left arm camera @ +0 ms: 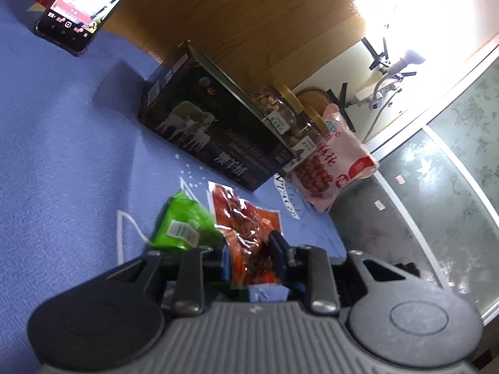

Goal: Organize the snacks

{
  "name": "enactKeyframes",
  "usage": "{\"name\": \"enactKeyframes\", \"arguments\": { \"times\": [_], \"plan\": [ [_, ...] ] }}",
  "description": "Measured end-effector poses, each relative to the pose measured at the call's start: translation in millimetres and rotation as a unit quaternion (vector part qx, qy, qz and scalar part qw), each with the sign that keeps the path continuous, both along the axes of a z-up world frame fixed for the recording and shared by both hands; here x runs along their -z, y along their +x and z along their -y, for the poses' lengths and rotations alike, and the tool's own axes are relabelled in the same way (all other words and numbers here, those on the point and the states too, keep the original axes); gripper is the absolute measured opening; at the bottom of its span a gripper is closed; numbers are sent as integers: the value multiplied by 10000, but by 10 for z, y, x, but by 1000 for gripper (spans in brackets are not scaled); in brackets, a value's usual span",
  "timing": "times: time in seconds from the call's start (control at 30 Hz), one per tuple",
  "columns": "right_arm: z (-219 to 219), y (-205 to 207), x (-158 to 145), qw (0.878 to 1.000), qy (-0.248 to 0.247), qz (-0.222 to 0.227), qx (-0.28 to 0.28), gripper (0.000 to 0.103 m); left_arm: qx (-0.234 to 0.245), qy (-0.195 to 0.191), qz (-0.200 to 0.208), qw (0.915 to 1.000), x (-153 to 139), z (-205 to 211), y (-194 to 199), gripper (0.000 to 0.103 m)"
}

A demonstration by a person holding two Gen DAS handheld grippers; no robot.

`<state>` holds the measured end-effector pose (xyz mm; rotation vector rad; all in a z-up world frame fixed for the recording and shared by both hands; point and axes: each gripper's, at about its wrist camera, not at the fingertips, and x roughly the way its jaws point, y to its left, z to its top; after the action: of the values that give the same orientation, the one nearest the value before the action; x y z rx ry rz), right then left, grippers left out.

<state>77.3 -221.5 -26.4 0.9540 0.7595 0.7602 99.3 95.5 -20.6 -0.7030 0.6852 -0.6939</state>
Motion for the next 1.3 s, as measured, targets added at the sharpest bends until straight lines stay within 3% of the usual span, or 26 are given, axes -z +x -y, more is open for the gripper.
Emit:
{"name": "enactKeyframes", "arguments": {
  "times": [0.23, 0.43, 1.3],
  "plan": [
    [-116, -78, -107, 9965, -714, 405, 167, 15, -105, 207, 148, 9996, -22, 37, -27, 25],
    [-178, -105, -138, 9927, -1022, 599, 245, 15, -118, 237, 168, 9995, -24, 40, -33, 25],
    [-215, -112, -153, 9909, -1149, 651, 254, 16, -122, 278, 200, 9993, -29, 56, -37, 24]
  ]
}}
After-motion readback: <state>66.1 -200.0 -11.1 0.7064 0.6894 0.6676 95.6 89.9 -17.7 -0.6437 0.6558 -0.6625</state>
